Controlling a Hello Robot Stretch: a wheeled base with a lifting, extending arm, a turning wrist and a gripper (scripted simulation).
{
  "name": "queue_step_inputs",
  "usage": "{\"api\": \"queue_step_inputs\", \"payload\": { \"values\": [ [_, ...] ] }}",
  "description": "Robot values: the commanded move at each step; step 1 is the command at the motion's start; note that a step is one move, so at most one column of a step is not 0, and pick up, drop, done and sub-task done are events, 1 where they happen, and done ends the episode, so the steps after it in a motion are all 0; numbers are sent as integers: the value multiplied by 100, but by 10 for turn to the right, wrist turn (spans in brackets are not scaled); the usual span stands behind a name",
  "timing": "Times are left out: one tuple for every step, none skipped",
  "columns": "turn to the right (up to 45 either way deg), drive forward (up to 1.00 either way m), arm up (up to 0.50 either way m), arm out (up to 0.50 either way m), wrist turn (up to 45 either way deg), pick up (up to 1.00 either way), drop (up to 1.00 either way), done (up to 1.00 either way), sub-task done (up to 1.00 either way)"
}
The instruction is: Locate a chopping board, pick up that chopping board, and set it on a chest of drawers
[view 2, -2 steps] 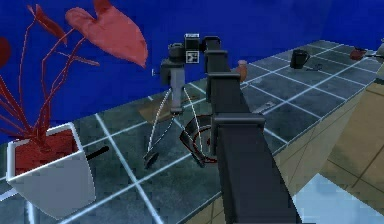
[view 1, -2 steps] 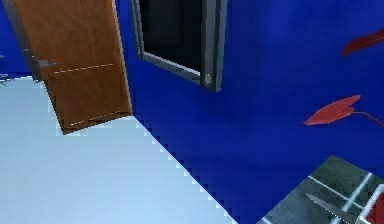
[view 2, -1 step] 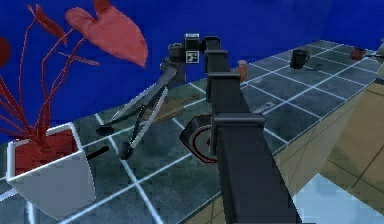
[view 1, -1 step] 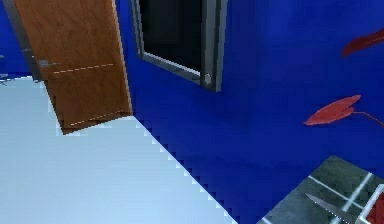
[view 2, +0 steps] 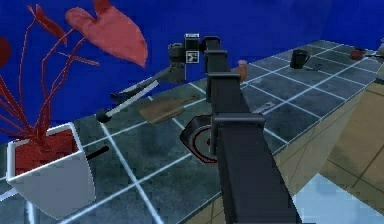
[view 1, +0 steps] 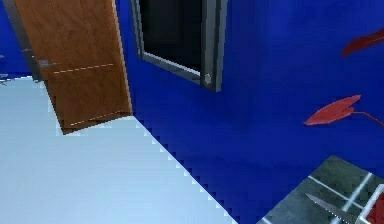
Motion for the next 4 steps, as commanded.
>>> {"api": "queue_step_inputs", "payload": {
  "values": [
    [0,0,0,0,450,0,0,0,0],
    [0,0,0,0,60,0,0,0,0],
    [0,0,-14,0,0,0,0,0,0],
    [0,0,0,0,0,100,0,0,0]
  ]
}}
